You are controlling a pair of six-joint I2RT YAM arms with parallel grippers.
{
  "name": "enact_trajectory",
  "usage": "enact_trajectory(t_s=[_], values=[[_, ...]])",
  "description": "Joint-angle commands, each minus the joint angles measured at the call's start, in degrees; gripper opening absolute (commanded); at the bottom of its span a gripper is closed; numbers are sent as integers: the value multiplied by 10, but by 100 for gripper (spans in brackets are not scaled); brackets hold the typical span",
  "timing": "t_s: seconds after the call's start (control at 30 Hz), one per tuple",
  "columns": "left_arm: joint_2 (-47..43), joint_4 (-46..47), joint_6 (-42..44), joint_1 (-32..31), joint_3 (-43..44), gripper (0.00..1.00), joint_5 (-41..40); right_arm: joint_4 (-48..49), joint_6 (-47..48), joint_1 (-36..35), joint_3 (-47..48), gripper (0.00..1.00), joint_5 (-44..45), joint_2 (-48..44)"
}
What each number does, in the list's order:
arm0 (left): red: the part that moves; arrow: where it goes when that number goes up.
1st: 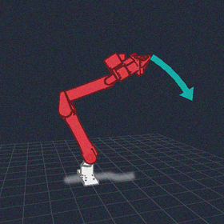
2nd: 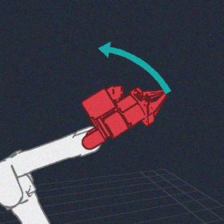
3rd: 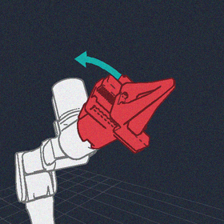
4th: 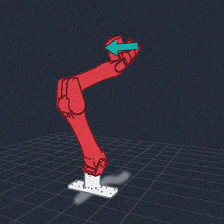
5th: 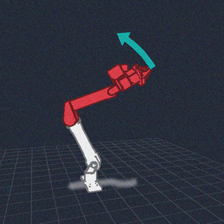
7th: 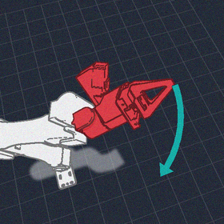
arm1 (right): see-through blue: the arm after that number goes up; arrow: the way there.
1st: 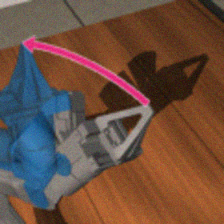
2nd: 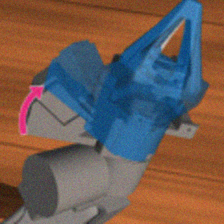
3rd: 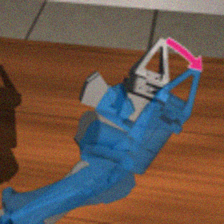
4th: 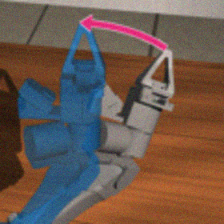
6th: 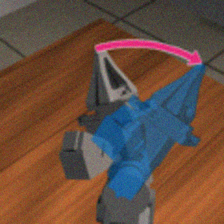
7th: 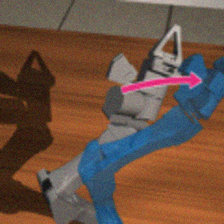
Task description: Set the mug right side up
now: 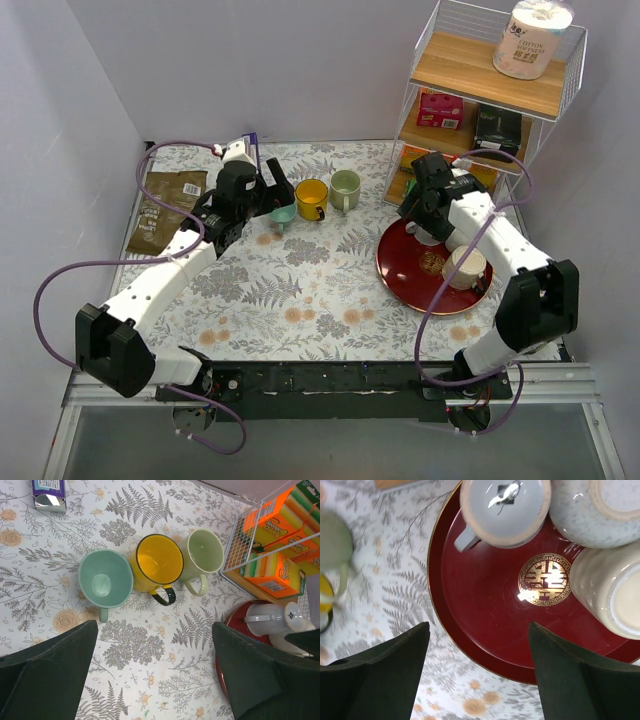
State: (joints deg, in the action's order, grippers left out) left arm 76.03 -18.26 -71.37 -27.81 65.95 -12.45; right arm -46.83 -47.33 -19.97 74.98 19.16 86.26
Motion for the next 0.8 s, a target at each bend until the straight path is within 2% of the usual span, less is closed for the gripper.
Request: enact_trajectory(t_s=[0.0, 0.17, 0.5, 0.67, 0.77], values=[[-28, -32, -3, 2, -1, 98, 14, -43, -202, 0, 61, 85, 104, 61], [-40, -41, -5, 2, -11, 98, 15, -121, -275, -2, 151, 83, 129, 153], [-43, -45, -10, 2, -21, 98, 19, -107, -346, -3, 159, 71, 154, 210], [-40, -50, -10, 2, -22, 98, 23, -111, -356, -4, 173, 60, 157, 245], [-37, -51, -10, 2, -22, 98, 23, -105, -361, -5, 177, 58, 160, 259]])
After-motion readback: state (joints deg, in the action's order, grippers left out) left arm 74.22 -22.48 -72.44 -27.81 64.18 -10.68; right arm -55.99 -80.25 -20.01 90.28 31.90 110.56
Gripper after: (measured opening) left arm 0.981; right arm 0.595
